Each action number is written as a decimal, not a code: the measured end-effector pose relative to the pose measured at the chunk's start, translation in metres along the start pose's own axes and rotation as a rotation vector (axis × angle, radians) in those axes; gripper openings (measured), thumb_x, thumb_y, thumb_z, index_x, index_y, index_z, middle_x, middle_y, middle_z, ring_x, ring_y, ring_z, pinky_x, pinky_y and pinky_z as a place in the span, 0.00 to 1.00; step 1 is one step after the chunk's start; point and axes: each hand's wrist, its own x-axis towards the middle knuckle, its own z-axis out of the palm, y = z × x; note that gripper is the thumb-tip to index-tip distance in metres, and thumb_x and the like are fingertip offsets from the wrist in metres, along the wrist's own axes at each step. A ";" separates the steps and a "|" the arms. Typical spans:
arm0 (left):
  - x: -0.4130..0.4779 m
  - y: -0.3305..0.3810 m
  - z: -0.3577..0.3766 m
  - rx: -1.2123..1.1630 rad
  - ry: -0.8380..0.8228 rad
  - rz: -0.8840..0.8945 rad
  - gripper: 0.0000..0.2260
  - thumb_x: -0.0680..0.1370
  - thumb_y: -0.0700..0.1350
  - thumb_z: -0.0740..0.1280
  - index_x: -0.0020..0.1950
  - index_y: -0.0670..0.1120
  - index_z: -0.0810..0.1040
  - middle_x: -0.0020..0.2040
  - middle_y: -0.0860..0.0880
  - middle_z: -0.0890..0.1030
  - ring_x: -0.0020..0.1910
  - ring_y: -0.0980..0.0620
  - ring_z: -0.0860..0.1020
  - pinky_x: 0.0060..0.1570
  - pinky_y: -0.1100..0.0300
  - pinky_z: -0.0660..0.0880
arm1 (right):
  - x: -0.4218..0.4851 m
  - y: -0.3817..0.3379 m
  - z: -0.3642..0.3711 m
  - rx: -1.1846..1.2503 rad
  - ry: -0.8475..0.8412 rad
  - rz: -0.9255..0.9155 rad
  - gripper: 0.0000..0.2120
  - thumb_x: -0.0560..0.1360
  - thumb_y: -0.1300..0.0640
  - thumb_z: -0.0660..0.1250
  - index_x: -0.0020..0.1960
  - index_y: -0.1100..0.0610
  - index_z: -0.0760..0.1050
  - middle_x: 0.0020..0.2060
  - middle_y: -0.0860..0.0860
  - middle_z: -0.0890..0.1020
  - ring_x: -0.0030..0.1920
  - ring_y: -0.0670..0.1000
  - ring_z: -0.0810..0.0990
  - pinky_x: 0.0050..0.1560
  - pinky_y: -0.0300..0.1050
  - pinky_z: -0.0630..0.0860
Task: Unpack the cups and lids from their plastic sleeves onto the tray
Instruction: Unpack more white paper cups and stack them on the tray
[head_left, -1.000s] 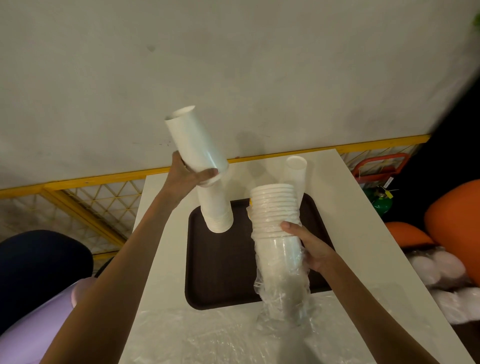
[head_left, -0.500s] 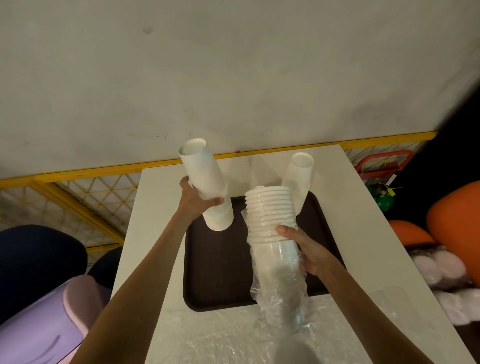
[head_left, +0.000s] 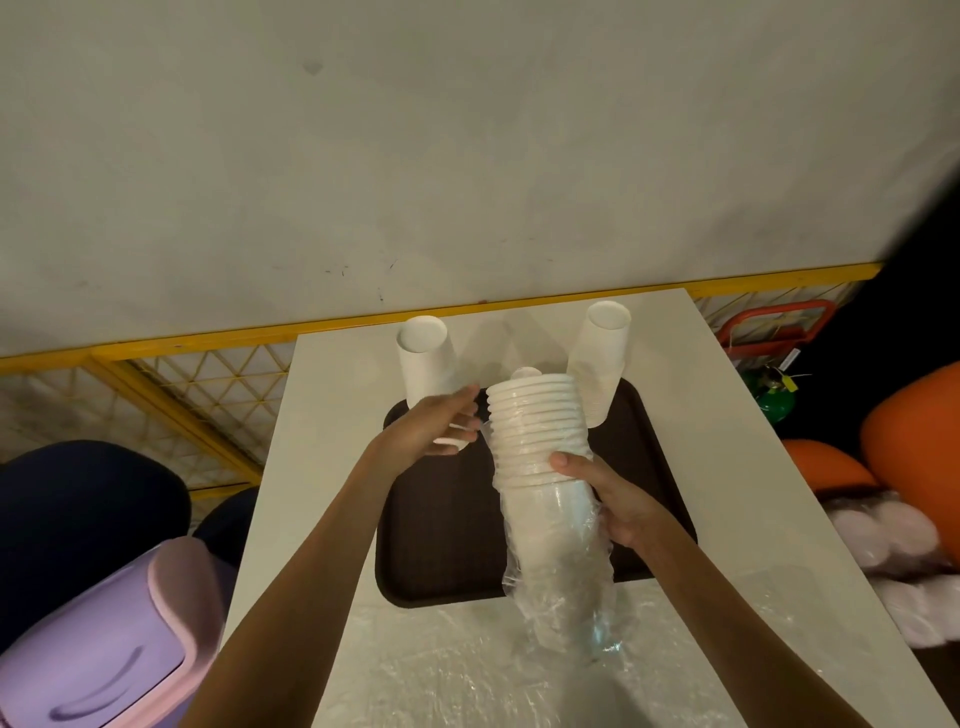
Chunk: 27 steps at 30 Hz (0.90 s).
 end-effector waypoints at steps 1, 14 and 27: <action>-0.003 0.009 0.001 -0.042 -0.025 0.034 0.21 0.78 0.61 0.60 0.56 0.44 0.77 0.47 0.49 0.81 0.48 0.52 0.80 0.60 0.52 0.74 | 0.000 0.000 0.000 -0.013 -0.003 -0.001 0.51 0.33 0.38 0.81 0.54 0.49 0.72 0.40 0.48 0.85 0.41 0.47 0.85 0.36 0.41 0.80; -0.041 0.063 0.018 0.423 -0.379 0.199 0.33 0.63 0.61 0.69 0.65 0.48 0.73 0.59 0.49 0.78 0.59 0.50 0.77 0.59 0.55 0.74 | -0.010 -0.002 -0.001 -0.113 -0.153 -0.050 0.51 0.44 0.39 0.82 0.63 0.50 0.69 0.54 0.51 0.82 0.56 0.50 0.81 0.51 0.44 0.78; -0.045 0.064 0.019 0.466 -0.348 0.131 0.34 0.62 0.63 0.69 0.64 0.49 0.72 0.58 0.49 0.78 0.58 0.51 0.77 0.60 0.55 0.74 | -0.017 0.001 -0.003 -0.150 -0.214 -0.012 0.50 0.44 0.38 0.82 0.62 0.50 0.70 0.53 0.51 0.82 0.54 0.48 0.81 0.50 0.42 0.78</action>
